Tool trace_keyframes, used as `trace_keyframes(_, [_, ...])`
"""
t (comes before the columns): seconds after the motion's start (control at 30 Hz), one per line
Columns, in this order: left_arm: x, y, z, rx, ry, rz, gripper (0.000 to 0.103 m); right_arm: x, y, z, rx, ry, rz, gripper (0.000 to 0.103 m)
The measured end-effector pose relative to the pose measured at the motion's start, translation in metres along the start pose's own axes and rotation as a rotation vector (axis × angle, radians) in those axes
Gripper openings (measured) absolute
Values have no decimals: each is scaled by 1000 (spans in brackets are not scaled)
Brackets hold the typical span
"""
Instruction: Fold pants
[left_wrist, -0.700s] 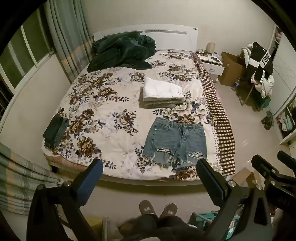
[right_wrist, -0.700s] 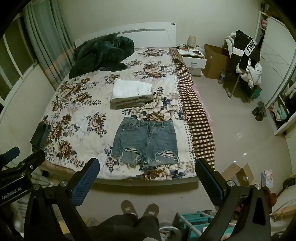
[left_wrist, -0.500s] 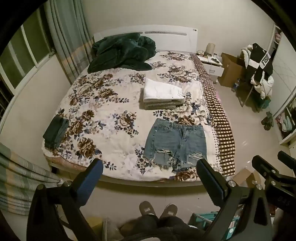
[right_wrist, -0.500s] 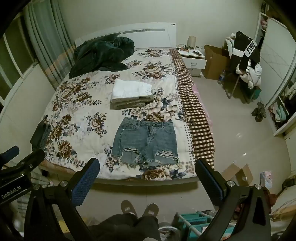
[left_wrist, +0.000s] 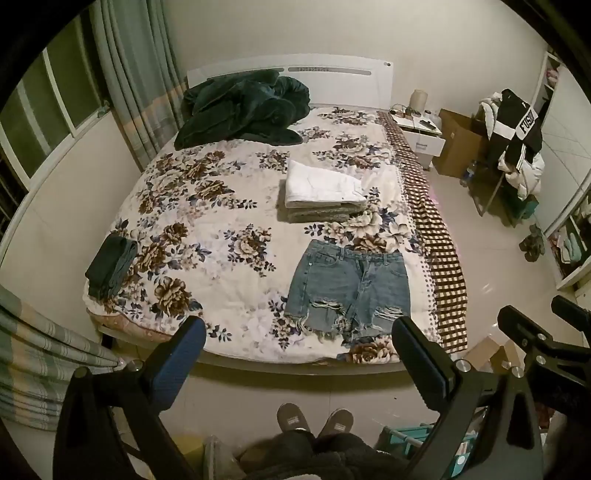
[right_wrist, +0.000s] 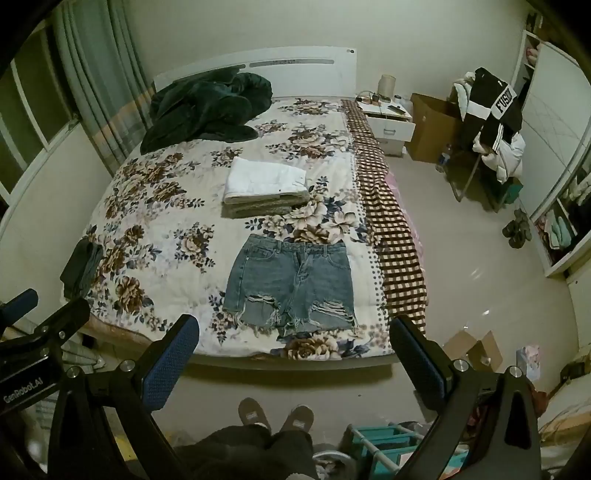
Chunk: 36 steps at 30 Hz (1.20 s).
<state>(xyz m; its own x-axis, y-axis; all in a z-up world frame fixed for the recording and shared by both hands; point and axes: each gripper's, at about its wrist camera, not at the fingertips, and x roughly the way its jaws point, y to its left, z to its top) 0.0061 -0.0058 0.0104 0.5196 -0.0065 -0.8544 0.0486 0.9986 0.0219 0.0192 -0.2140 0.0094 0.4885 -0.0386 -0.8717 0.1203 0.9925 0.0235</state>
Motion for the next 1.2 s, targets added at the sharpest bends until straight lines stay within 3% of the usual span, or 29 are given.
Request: trace_keyframes(1.2, [-15,-3,13,-3,-21,0,103,-10,2,-4,-5,-5,1,103])
